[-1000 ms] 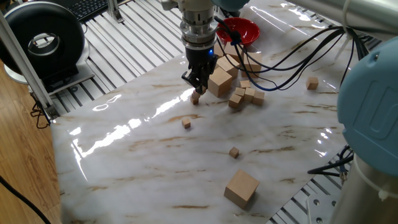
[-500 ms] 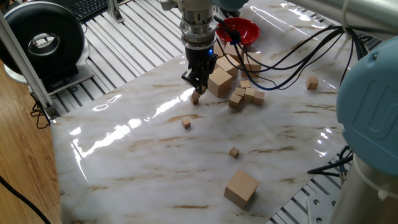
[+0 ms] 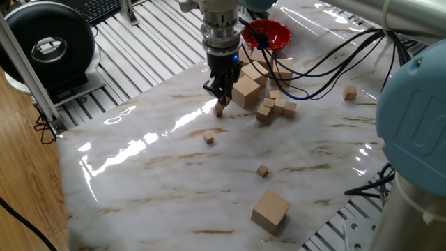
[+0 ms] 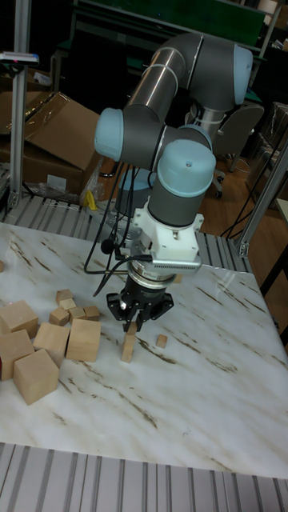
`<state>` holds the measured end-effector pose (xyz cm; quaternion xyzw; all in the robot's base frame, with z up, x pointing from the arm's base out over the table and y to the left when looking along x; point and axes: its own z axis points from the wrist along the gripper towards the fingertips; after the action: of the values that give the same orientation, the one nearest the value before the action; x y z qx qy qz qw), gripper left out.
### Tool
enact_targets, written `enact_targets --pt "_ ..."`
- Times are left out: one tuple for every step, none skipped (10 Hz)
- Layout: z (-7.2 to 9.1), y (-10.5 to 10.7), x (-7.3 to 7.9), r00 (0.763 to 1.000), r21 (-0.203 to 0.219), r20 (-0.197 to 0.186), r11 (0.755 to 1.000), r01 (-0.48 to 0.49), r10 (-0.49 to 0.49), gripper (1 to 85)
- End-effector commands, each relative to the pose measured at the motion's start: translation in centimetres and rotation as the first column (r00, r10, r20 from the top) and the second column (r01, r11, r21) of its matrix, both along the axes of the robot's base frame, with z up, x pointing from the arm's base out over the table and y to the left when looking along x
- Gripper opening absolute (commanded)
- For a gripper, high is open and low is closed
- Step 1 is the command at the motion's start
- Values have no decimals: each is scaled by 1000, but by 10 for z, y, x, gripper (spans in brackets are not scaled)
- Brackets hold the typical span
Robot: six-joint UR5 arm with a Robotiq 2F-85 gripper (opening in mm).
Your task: Stack the blocks in a vertical line of five
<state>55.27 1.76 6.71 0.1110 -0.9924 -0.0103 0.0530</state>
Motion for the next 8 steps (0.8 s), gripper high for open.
enact_targets --pt "1 3 -1 1000 17 -6 1000 -14 14 153" --pt "1 3 -2 1000 18 -11 1000 -23 23 163" --pt "1 0 -3 999 14 -15 999 -38 38 187" --pt "1 -1 -3 999 13 -17 999 -44 44 207" --pt "1 -2 -3 999 12 -18 999 -49 49 220" --pt "1 -5 -3 998 7 -19 998 -56 56 230" --pt "1 -4 -3 998 10 -20 998 -58 58 253" --pt "1 -3 -3 998 12 -21 998 -59 60 267"
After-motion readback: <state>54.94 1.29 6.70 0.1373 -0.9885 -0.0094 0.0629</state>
